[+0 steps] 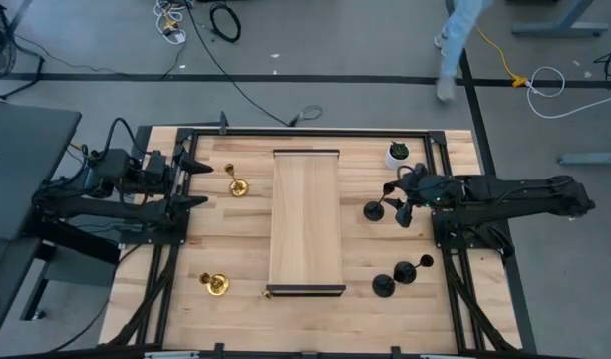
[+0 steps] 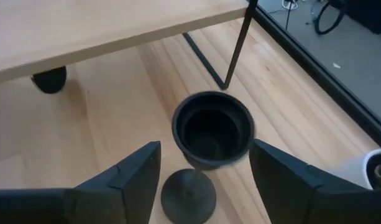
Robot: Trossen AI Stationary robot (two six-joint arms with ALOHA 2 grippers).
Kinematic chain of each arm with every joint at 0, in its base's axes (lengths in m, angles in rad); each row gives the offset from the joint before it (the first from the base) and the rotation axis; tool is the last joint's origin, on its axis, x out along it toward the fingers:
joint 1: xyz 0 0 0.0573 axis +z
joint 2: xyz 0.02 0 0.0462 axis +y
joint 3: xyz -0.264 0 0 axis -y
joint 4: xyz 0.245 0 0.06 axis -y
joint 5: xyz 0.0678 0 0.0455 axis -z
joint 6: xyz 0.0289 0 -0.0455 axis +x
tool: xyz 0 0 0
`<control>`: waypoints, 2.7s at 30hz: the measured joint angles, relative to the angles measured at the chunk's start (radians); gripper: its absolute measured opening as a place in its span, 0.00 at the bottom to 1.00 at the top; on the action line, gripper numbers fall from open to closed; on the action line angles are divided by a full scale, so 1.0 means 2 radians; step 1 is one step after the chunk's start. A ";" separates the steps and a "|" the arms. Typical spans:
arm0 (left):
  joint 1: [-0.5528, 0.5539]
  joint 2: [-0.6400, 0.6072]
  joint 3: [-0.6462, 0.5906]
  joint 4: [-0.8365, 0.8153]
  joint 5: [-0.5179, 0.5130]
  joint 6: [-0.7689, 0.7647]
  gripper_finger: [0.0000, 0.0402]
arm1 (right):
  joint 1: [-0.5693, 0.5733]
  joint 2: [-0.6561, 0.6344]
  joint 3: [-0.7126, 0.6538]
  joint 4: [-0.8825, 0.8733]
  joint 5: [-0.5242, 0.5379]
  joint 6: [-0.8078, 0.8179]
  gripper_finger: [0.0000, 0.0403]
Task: Pick & Place candle stick holders
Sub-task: Put the black candle holder on the shelf
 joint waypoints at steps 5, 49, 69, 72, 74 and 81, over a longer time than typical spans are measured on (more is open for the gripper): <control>0.000 0.000 0.000 0.000 0.000 0.000 0.95 | 0.000 0.030 0.000 0.022 0.005 -0.002 0.57; 0.000 0.000 0.000 0.005 0.001 0.002 0.95 | 0.000 0.087 0.028 0.056 0.054 -0.029 0.04; 0.000 0.002 0.000 0.062 0.005 -0.003 0.95 | 0.000 0.168 0.330 0.040 -0.015 -0.111 0.04; 0.000 0.020 0.000 0.063 -0.029 0.001 0.95 | -0.001 0.215 0.359 0.037 -0.017 -0.125 0.04; 0.000 0.043 0.000 0.067 -0.052 0.001 0.95 | -0.006 0.243 0.381 0.039 -0.028 -0.128 0.04; 0.009 0.159 0.000 0.152 -0.070 0.033 0.95 | -0.019 0.325 0.459 0.054 -0.083 -0.145 0.04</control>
